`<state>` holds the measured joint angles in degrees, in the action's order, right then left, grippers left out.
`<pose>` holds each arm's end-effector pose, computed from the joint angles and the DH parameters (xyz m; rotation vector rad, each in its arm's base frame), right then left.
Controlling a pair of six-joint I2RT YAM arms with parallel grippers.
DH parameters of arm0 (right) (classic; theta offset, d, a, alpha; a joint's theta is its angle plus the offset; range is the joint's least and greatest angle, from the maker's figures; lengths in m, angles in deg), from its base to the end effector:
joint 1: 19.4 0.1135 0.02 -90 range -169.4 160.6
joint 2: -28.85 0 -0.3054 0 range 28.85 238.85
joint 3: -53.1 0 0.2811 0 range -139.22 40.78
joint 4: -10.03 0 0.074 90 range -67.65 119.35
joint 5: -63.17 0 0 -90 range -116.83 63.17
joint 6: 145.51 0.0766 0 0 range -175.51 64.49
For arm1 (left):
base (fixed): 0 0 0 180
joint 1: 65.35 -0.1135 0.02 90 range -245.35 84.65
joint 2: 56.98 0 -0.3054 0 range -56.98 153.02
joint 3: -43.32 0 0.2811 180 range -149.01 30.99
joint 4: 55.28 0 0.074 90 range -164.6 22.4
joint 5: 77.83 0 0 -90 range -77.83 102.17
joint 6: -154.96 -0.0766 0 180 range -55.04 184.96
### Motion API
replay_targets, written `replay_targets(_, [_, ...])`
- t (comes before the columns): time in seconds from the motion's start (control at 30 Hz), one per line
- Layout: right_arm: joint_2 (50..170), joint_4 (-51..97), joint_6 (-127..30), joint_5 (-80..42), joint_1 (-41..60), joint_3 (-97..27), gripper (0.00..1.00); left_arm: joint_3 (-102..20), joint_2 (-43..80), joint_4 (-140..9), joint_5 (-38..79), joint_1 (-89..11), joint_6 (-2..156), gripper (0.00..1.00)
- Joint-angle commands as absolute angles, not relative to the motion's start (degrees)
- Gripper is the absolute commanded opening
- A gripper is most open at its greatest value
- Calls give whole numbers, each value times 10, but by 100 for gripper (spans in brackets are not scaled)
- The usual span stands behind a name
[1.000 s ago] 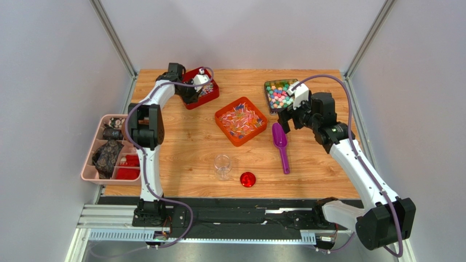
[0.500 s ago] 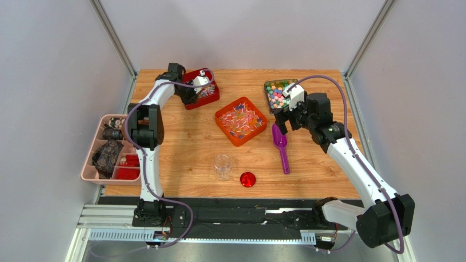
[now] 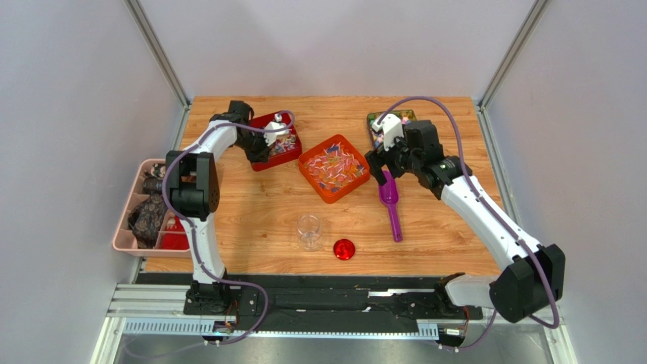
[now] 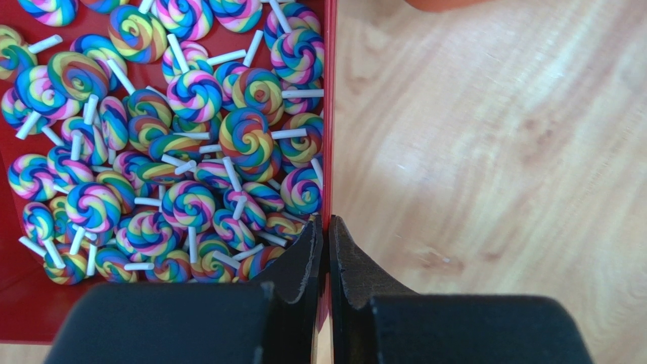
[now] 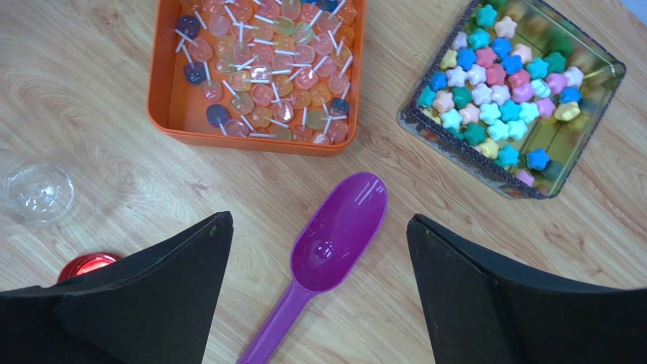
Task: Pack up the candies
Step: Move the storage box to the center of the board.
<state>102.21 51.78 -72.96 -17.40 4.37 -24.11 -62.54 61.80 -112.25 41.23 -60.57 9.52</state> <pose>0.2979 0.1449 0.3331 -0.8695 2.0566 0.2438 0.4847 -0.0779 0.1860 1.3989 2.1756 -0.4093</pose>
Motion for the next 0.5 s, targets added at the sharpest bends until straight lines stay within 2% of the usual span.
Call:
replay_targets(0.0, [1068,547,-739,-186,66,-310,87,-574,554,-1135,425,-610,78,0])
replay_targets(0.23, [1157,554,-734,-145,85,-385,84,-448,463,-1087,419,-612,84,0])
replay_targets(0.27, [1182,557,-733,-140,84,-403,82,-437,454,-1085,419,-614,85,0])
replay_targets(0.3, [1196,559,-732,-135,85,-416,75,-428,440,-1082,418,-617,84,0])
replay_targets(0.47, [1292,576,-720,-117,89,-482,66,-378,410,-1065,415,-625,87,0])
